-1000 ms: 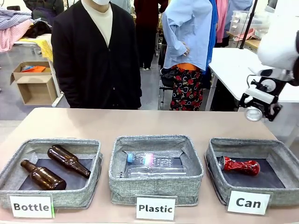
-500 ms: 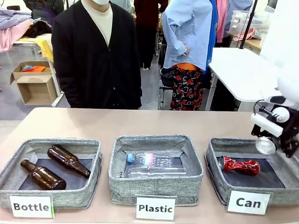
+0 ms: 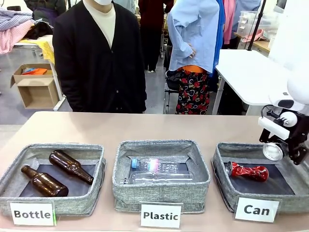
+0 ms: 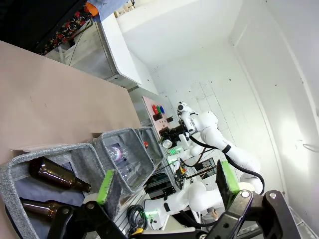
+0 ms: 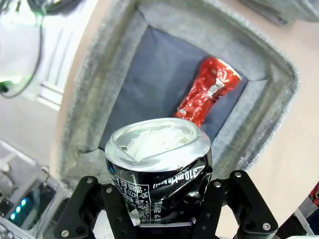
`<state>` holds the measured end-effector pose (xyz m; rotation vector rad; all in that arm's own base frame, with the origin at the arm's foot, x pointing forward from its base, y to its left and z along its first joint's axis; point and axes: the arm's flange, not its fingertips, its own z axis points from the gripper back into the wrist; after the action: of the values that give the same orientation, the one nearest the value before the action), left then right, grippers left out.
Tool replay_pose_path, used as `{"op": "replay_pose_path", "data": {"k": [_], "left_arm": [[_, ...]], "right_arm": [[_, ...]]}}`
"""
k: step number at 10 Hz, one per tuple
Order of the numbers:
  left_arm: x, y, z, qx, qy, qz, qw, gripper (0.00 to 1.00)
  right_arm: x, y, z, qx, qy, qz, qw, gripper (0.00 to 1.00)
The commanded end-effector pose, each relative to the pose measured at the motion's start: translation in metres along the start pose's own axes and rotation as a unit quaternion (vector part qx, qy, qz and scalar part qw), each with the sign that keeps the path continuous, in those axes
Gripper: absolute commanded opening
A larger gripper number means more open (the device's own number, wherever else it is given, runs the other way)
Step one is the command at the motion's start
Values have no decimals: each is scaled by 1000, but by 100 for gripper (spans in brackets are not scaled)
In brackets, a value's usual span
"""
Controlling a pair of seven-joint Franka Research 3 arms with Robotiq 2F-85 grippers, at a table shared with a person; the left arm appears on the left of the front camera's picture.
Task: Sort the can waste into the basket.
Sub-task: Pick up the can waste from the table and place it in the right Fabric basket.
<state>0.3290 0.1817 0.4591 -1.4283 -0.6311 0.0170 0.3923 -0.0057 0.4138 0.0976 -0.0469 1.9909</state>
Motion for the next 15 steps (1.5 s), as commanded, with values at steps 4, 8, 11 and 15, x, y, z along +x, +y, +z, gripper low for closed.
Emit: {"op": "replay_pose_path", "data": {"k": [4, 8, 11, 15], "left_arm": [[-3, -2, 0, -4, 4, -2, 1000, 100], [-3, -2, 0, -4, 4, -2, 1000, 100], [-3, -2, 0, -4, 4, -2, 1000, 100], [-3, -2, 0, -4, 4, -2, 1000, 100]], "right_arm": [[-2, -7, -3, 22, 17, 1, 1000, 100], [-3, -15, -2, 48, 23, 0, 999, 100], [1, -32, 7, 41, 1, -32, 999, 100], [5, -102, 10, 33, -204, -149, 967, 100]]}}
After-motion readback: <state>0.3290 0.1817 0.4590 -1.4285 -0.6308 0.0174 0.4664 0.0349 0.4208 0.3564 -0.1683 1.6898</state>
